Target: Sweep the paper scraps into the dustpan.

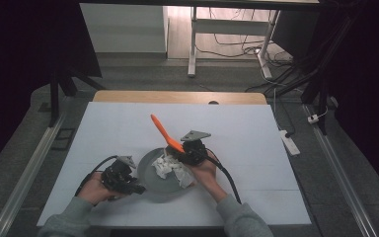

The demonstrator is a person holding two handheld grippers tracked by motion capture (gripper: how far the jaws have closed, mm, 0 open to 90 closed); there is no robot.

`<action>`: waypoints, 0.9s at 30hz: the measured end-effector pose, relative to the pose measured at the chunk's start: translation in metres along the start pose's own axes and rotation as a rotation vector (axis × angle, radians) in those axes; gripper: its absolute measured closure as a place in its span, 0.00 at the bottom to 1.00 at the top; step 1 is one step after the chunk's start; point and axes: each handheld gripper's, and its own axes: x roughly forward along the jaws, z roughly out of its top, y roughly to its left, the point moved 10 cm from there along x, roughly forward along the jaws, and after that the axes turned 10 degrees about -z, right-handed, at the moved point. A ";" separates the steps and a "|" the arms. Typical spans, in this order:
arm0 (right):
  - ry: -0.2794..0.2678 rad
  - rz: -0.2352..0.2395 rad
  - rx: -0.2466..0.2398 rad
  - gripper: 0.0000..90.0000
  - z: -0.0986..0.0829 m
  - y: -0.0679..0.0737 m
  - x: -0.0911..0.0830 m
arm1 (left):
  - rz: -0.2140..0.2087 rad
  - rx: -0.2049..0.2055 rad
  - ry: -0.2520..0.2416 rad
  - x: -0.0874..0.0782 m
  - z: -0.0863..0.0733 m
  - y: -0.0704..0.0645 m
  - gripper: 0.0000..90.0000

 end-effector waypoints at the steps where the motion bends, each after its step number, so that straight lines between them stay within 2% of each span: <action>1: 0.000 0.010 -0.007 0.78 0.001 0.004 0.000 | -0.001 0.001 -0.001 0.000 0.000 0.000 0.68; 5: -0.010 0.058 -0.040 0.78 0.005 0.022 -0.002 | -0.001 0.001 -0.001 0.000 0.000 0.000 0.68; 8: -0.040 0.056 -0.053 0.78 0.012 0.024 -0.007 | 0.000 0.001 0.000 0.000 0.000 0.000 0.68; 9: -0.063 0.036 -0.042 0.78 0.017 0.017 -0.011 | 0.001 0.003 0.002 0.000 0.000 0.000 0.68; 11: -0.076 0.028 -0.030 0.78 0.020 0.011 -0.014 | 0.000 0.003 0.002 0.000 0.000 0.000 0.68; 16: -0.106 -0.031 0.021 0.78 0.024 -0.019 -0.028 | -0.001 0.002 0.001 0.000 0.000 0.000 0.68; 17: -0.108 -0.048 0.039 0.78 0.023 -0.030 -0.033 | 0.000 0.001 0.001 0.000 0.000 0.000 0.68; 18: -0.108 -0.048 0.039 0.78 0.023 -0.030 -0.033 | 0.000 0.001 0.001 0.000 0.000 0.000 0.68; 23: -0.108 -0.085 0.071 0.78 0.017 -0.050 -0.042 | 0.000 0.000 0.002 0.000 0.000 0.000 0.68; 27: -0.107 -0.099 0.090 0.78 0.014 -0.057 -0.046 | 0.000 -0.001 0.002 0.000 0.000 0.000 0.68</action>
